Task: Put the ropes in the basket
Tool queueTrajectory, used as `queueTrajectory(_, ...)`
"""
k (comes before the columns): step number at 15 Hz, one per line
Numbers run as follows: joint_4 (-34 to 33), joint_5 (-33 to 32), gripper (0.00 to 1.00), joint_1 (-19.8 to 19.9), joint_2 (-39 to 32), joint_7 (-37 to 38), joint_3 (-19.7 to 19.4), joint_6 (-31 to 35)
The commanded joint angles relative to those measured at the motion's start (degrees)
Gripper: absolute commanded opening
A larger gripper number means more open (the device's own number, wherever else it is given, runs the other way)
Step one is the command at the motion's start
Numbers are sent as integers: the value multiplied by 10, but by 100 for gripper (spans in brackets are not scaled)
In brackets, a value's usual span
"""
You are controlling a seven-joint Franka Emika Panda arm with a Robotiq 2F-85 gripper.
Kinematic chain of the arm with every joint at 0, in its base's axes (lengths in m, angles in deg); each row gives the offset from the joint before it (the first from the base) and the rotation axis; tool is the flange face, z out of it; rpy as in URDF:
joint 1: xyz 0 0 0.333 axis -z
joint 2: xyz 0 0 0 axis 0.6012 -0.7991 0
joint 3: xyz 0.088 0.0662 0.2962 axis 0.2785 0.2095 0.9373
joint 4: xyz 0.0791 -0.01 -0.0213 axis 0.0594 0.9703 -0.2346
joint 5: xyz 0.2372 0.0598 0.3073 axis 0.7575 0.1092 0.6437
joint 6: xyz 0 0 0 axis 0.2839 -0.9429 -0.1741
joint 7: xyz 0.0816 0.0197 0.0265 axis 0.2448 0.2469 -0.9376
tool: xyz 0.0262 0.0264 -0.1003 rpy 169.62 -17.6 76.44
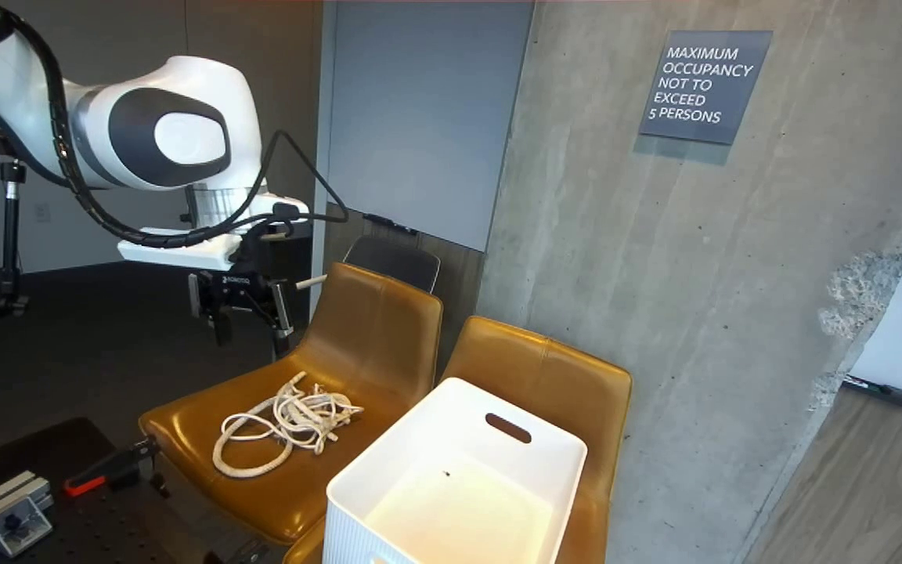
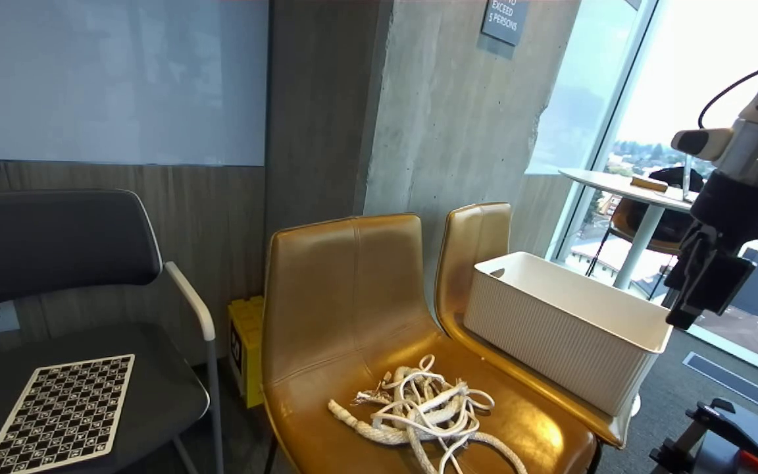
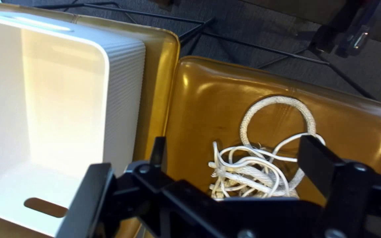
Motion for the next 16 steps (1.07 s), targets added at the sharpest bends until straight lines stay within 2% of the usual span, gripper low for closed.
queueTrajectory(1,-74,-32,100,-34,-99,72,57,22)
queueTrajectory(4,-168,-96,100,-50,-199,121,70,16)
queueTrajectory(7,-270,-133,100,-61,-291,118,37,1)
queueTrajectory(11,-400,-106,100,-63,-423,77,-2,-3)
queueTrajectory(16,-477,-68,100,-67,-551,55,-14,-18)
